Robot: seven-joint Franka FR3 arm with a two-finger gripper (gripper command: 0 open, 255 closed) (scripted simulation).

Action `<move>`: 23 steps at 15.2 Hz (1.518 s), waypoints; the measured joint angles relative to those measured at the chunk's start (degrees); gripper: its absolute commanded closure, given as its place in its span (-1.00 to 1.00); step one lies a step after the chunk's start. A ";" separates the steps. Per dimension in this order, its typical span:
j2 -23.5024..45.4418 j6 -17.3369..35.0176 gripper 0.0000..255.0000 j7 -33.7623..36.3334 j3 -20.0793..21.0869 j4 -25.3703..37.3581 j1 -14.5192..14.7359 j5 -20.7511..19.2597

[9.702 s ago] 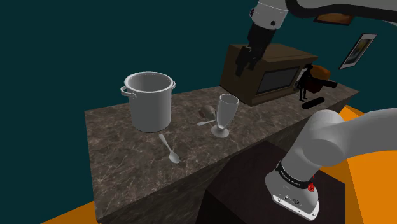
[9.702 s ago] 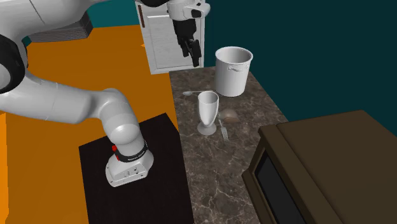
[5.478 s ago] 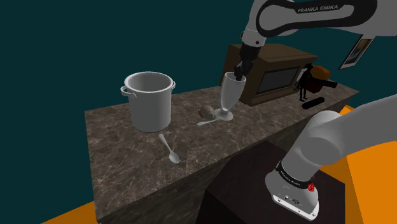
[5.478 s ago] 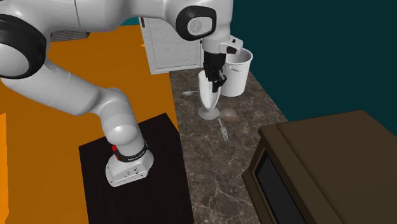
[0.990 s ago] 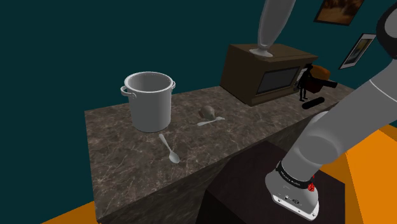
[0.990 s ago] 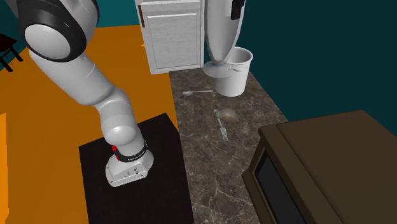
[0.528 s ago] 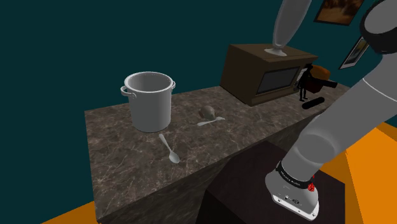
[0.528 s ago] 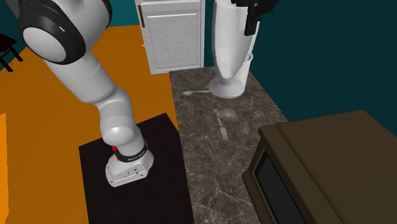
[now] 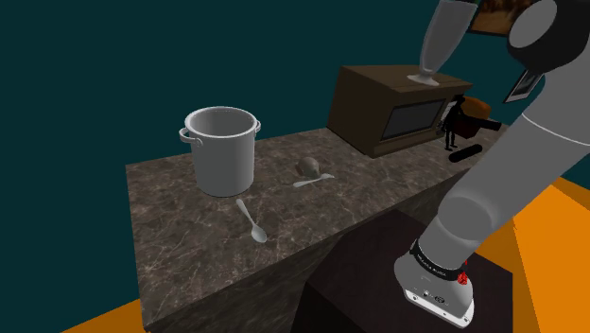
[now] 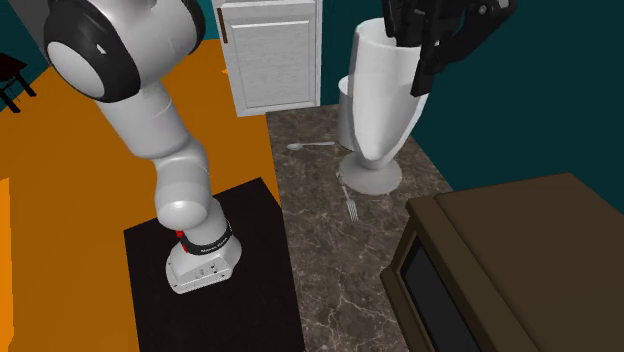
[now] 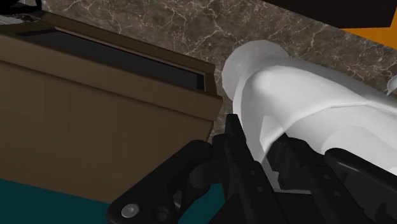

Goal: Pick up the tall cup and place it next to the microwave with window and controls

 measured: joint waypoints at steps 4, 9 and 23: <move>-3.92 4.43 1.00 1.41 1.55 -7.65 0.57 -2.25; -8.60 9.40 1.00 3.52 3.57 -16.65 0.85 -4.54; -16.63 21.17 1.00 6.59 5.80 -35.73 0.06 -7.71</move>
